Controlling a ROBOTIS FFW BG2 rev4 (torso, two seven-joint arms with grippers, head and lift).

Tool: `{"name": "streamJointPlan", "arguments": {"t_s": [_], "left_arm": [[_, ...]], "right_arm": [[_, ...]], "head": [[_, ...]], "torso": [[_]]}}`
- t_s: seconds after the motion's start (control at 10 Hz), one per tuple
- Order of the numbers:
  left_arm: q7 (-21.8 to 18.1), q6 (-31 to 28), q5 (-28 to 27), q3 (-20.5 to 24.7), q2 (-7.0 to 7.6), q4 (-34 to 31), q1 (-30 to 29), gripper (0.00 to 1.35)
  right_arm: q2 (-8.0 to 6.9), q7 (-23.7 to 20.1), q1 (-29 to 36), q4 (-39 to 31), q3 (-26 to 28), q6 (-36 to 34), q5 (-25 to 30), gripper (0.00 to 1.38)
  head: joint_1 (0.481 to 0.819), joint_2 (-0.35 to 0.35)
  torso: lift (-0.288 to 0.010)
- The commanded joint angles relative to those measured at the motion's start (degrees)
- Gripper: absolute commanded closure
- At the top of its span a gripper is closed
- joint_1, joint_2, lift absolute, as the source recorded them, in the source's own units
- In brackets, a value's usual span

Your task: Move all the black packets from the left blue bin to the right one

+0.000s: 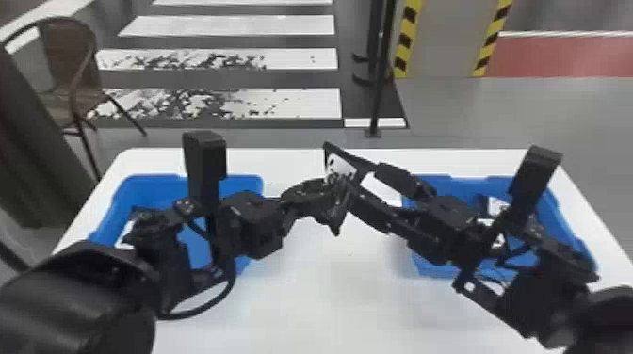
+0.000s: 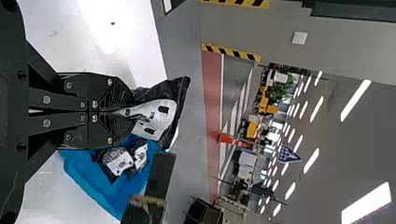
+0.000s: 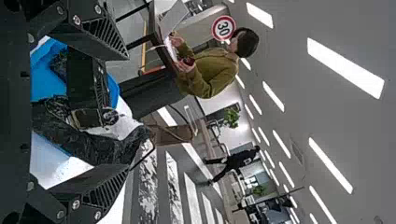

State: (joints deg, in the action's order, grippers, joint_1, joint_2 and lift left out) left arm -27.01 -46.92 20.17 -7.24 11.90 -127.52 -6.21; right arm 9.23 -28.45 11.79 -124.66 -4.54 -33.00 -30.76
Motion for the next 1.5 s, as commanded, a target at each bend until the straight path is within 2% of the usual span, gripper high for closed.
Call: {"name": "streamJointPlan", "arguments": {"t_s": [0.0,0.3,0.4,0.6,0.8,0.9,1.1,1.2,1.3,1.4], "left_arm": [[-0.06,0.10,0.40,-1.10,0.23,-1.36,0.03,1.19],[-0.06,0.38,1.32,-1.79,0.50,-2.20,-0.26,1.19],[-0.06,0.52,1.32,-1.90,0.50,-2.20,-0.11,1.19],[0.03,0.38,0.97,-1.90,0.50,-2.20,0.31,1.19],[0.12,0.24,0.86,-2.01,0.50,-2.20,0.31,1.19],[0.12,0.10,0.74,-1.90,0.50,-2.20,0.31,1.19],[0.38,-0.04,0.97,-1.79,0.41,-2.06,0.03,1.14],[0.82,-1.17,2.23,-0.99,0.23,-2.06,-0.82,0.73],[0.91,-1.31,3.26,0.16,-0.03,-2.06,-2.22,0.24],[0.91,-1.45,3.83,1.76,-0.38,-2.06,-3.91,0.05]], "right_arm": [[0.00,0.06,-2.09,2.25,1.23,1.37,0.94,0.21],[0.27,0.67,-3.49,3.80,3.06,1.65,1.63,0.21],[0.27,0.58,-3.77,4.08,2.60,1.51,1.05,0.29],[0.27,0.41,-4.05,4.64,0.55,0.52,-2.94,0.80],[0.27,-0.21,-3.49,5.06,-0.03,0.10,-6.71,1.20],[0.27,-0.21,-3.21,4.78,-0.03,0.24,-6.49,1.28],[0.27,-0.21,-3.21,4.78,-0.03,1.37,-6.26,1.28],[0.27,-0.21,-3.49,5.34,0.55,1.51,-6.14,1.28],[0.18,-0.21,-3.63,5.91,2.14,1.51,-5.57,1.28],[0.27,-0.03,-4.20,6.89,4.77,1.93,-4.66,1.28]], "head": [[0.695,0.006],[0.695,-0.050],[0.695,-0.064],[0.695,-0.058],[0.695,-0.033],[0.695,-0.024],[0.695,-0.018],[0.695,-0.019],[0.695,-0.019],[0.695,-0.023]], "torso": [[-0.140],[-0.140],[-0.140],[-0.140],[-0.140],[-0.140],[-0.140],[-0.140],[-0.140],[-0.140]]}}
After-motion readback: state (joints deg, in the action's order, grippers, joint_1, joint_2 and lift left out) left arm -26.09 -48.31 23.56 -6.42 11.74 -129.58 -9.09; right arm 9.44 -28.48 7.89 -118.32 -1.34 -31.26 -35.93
